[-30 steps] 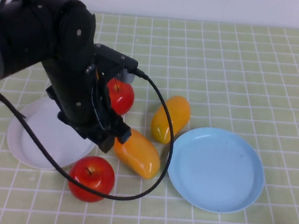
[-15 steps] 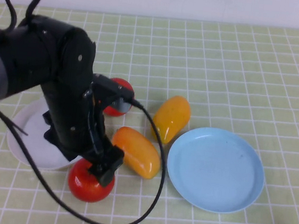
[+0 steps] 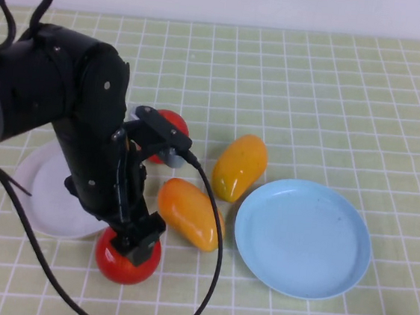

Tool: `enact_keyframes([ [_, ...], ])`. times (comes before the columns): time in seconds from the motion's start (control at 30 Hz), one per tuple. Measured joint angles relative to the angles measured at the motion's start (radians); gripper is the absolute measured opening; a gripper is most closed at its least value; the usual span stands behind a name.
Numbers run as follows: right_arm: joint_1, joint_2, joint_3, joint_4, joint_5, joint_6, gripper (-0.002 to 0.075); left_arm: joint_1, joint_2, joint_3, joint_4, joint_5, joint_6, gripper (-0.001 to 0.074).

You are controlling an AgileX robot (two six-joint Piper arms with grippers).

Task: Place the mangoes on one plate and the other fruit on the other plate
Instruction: Put one type of fruit in the left plate

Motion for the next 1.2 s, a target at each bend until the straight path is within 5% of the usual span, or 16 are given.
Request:
enact_keyframes([
  [0.7,0.000,0.000,0.000,0.000,0.000,0.000,-0.0016,0.000,0.131,-0.006,0.036,-0.068,0.055,0.0664],
  [0.93,0.000,0.000,0.000,0.000,0.000,0.000,-0.0016,0.000,0.141,-0.023,0.036,-0.043,-0.047,0.0582],
  [1.2,0.000,0.000,0.000,0.000,0.000,0.000,-0.0016,0.000,0.158,-0.185,0.070,-0.001,-0.105,0.0582],
])
